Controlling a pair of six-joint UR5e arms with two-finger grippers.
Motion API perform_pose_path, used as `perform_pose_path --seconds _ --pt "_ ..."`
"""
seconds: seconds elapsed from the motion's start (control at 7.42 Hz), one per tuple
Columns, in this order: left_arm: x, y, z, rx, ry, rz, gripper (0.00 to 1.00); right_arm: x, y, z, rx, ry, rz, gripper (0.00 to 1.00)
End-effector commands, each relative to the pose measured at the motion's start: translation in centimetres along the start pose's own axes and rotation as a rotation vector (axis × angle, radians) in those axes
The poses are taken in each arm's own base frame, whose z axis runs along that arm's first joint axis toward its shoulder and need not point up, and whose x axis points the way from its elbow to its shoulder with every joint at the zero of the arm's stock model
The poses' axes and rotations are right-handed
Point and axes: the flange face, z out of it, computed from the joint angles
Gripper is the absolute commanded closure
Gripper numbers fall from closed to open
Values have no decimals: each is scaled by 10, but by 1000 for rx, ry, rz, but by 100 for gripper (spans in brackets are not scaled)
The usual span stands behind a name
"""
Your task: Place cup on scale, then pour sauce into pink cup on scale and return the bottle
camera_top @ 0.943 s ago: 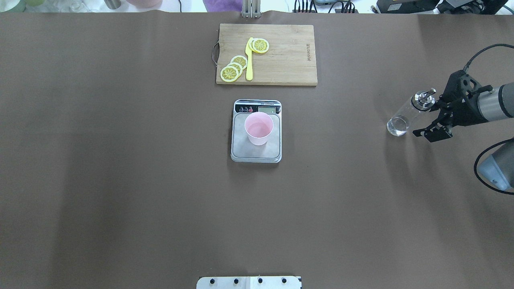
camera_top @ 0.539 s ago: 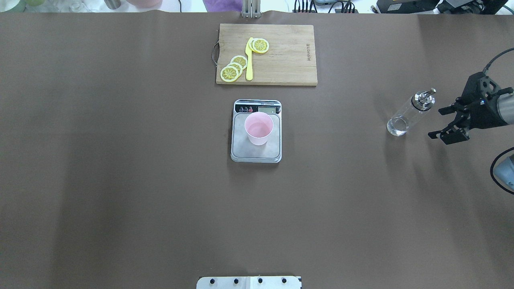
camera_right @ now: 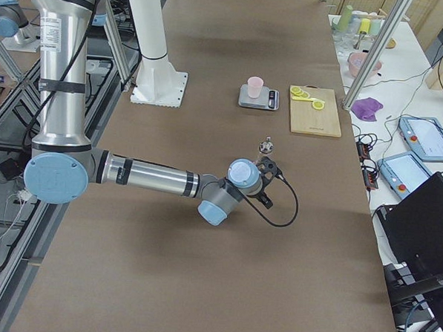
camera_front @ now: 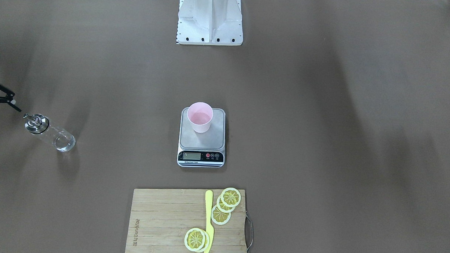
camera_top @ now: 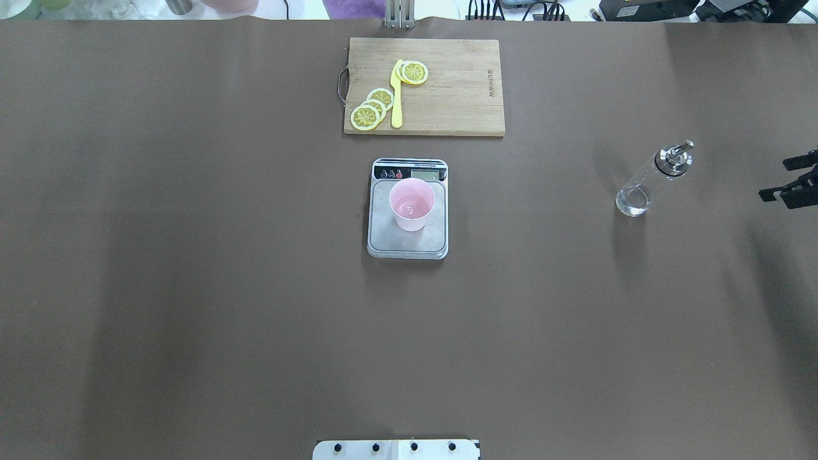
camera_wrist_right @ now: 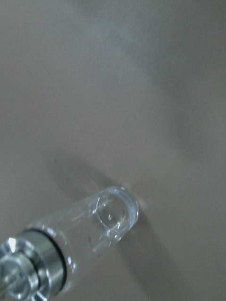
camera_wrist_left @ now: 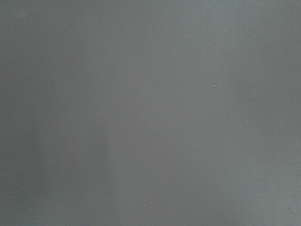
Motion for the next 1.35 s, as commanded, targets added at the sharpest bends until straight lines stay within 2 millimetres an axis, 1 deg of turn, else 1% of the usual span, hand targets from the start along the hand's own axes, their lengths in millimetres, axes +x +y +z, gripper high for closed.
perform_pose_path --seconds 0.0,0.13,0.27,0.4,0.54,0.67,0.81,0.94,1.08,1.21 --pt "0 4 0 -1 0 0 2 50 1 -37 -30 92 369 1" --pt "0 5 1 -4 1 -3 2 71 6 -59 -25 129 513 1" --pt "0 5 1 -4 1 -1 2 86 17 -73 -41 153 583 0" --pt "0 5 1 -4 1 -1 2 93 23 -80 -73 157 622 0" --pt "0 5 1 -4 1 -1 2 101 32 -87 -108 161 593 0" --pt "-1 5 2 -6 0 -3 2 105 35 -92 -152 171 595 0" --pt "-2 6 3 -8 0 -7 2 99 28 -88 -180 178 594 0" --pt "-3 6 3 -9 -1 -13 2 93 23 -83 -227 229 580 0" --pt "-3 5 3 -13 -1 -17 2 81 12 -81 -319 295 514 0" --pt "-2 5 2 -14 1 -21 2 73 14 -99 -412 321 492 0"
